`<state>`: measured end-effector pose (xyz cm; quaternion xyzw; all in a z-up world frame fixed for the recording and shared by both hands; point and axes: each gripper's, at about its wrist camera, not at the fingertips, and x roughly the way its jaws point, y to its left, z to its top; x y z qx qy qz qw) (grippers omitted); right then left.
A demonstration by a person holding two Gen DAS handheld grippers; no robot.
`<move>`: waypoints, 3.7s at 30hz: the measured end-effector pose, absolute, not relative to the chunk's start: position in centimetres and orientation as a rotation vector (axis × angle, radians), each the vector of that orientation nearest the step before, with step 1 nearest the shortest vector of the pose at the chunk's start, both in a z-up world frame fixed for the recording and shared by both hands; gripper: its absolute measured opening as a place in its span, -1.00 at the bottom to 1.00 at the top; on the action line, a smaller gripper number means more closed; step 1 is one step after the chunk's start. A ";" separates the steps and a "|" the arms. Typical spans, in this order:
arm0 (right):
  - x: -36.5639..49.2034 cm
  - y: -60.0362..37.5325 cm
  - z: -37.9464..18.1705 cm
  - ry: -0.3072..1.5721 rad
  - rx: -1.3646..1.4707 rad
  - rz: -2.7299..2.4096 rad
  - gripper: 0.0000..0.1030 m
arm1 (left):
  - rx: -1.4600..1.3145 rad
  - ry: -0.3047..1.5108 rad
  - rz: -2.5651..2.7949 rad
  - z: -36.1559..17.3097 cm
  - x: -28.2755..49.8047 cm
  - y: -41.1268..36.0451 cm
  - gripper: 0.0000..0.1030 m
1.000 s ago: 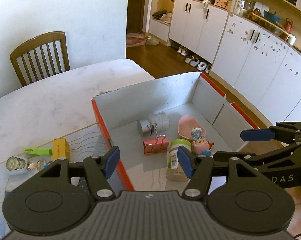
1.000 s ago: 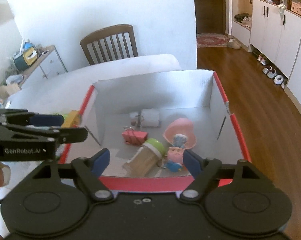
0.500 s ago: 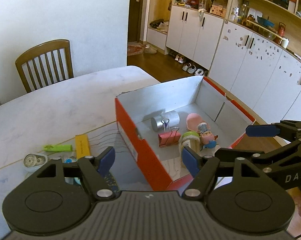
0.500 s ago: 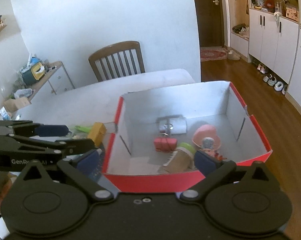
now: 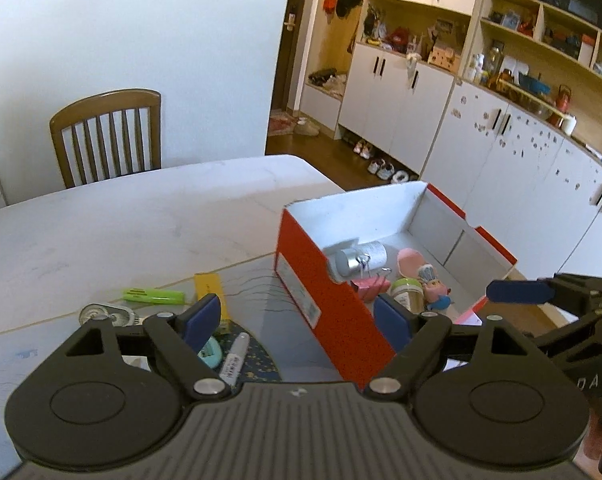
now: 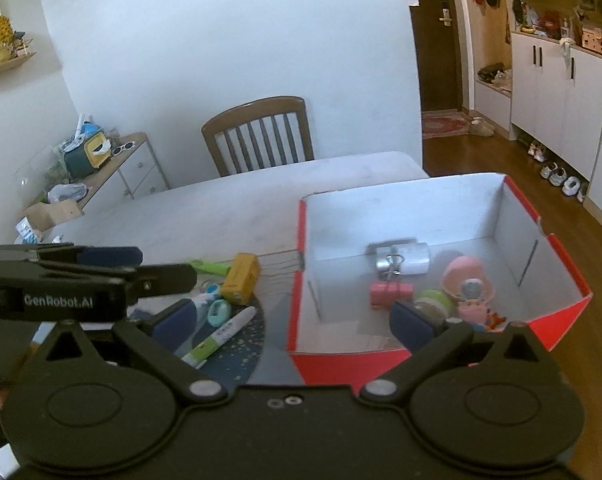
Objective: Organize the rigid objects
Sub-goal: 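Withdraw both tools from the box back toward the table items, then grasp the correction tape dispenser with the left gripper while the right gripper grasps the white-green marker, then carry the tape dispenser with the left gripper while the right gripper carries the marker into the box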
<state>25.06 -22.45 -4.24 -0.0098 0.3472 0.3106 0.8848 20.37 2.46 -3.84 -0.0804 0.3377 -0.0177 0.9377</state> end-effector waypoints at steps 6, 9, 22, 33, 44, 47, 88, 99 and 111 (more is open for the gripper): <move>23.7 -19.9 -4.6 0.705 -0.063 0.660 1.00 | -0.189 0.651 -0.038 -4.2 19.6 5.2 0.88; 23.4 -18.8 -4.9 0.708 -0.074 0.664 1.00 | -0.174 0.624 -0.012 -4.4 19.3 6.5 0.93; 23.4 -13.5 -7.5 0.766 -0.149 0.686 0.99 | -0.125 0.624 0.134 -8.1 20.0 11.9 0.93; 24.1 -8.5 -11.1 0.855 -0.232 0.724 0.94 | -0.153 0.718 0.187 -13.5 21.7 15.0 0.93; 25.1 -5.8 -13.7 0.951 -0.291 0.737 0.79 | -0.127 0.796 0.149 -17.0 24.6 18.7 0.93; 25.6 -5.3 -14.3 0.976 -0.291 0.723 0.78 | -0.106 0.810 0.133 -17.6 25.5 19.3 0.93; 27.8 -3.6 -16.5 0.991 -0.340 0.573 -0.52 | -0.011 0.839 0.050 -20.0 29.4 19.6 0.55; 26.9 -6.2 -16.1 0.992 -0.302 0.559 -0.68 | -0.082 0.842 0.069 -19.5 27.0 19.1 0.55; 25.2 -8.6 -14.1 0.951 -0.273 0.599 -0.69 | -0.153 0.825 0.122 -18.6 23.3 18.5 0.55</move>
